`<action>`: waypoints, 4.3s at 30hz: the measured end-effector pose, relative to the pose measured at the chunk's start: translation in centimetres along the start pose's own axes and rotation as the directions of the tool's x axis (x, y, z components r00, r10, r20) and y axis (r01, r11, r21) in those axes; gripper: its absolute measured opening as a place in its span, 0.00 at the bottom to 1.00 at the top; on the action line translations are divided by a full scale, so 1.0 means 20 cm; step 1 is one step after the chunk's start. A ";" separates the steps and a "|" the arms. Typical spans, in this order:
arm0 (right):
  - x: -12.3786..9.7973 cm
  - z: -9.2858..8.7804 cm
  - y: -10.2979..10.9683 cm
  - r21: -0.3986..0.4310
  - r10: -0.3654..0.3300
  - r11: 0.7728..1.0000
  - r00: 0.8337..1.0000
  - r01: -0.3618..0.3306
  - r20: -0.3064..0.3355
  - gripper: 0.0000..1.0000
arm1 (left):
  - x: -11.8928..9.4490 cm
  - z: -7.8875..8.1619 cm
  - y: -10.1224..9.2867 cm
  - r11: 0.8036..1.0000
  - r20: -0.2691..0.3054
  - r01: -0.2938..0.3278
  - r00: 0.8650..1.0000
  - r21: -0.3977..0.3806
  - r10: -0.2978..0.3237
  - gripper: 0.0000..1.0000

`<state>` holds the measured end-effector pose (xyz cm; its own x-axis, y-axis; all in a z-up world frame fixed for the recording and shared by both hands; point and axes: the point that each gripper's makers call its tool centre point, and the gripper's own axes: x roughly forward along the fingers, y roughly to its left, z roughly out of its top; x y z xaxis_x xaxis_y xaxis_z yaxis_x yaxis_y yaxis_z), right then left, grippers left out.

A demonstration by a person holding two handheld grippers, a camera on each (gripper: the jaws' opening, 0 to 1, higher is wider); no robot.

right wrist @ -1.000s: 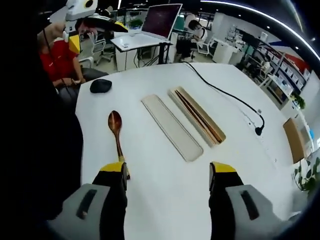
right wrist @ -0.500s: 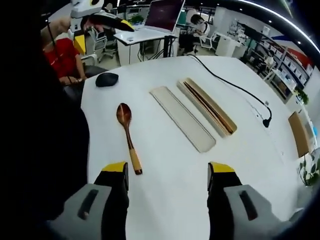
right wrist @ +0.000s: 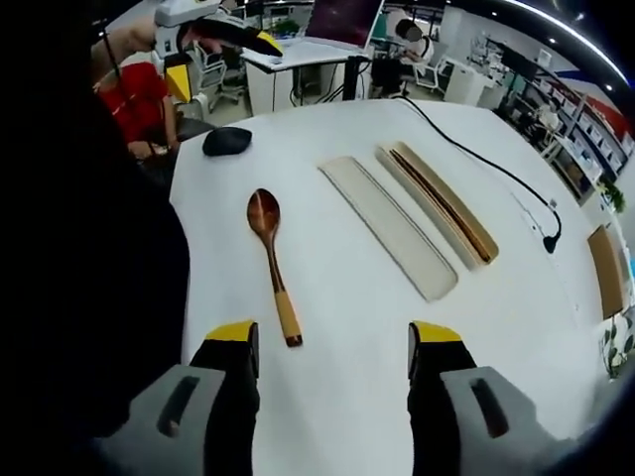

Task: Arrange the utensils inside the cutlery case until each visible utensil rests in its matching compartment.

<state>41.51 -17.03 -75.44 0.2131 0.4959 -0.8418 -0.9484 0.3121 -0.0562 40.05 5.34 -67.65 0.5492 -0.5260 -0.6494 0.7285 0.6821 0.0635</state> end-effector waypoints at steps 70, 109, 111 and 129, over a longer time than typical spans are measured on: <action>0.44 0.10 0.30 -0.259 0.213 0.922 0.937 -0.286 -0.277 0.31 | 0.18 -0.28 -0.10 0.988 -0.146 0.042 0.989 0.146 -0.020 0.86; 0.50 0.17 0.32 -0.401 0.179 0.867 0.935 -0.297 -0.305 0.15 | 0.19 -0.26 -0.11 0.989 -0.131 0.051 0.991 0.139 -0.033 0.85; 0.51 0.17 0.32 -0.399 0.168 0.868 0.931 -0.296 -0.325 0.15 | 0.19 -0.26 -0.11 0.987 -0.139 0.048 0.990 0.154 -0.026 0.85; 0.50 0.18 0.31 -0.371 0.180 0.884 0.939 -0.285 -0.294 0.10 | 0.15 -0.27 -0.10 0.988 -0.129 0.038 0.991 0.149 -0.019 0.85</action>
<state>38.68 -7.26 -82.36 -0.0395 0.2830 -0.9583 -0.9861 -0.1660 -0.0084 37.99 5.12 -73.88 0.4778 -0.4689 -0.7428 0.8020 0.5780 0.1510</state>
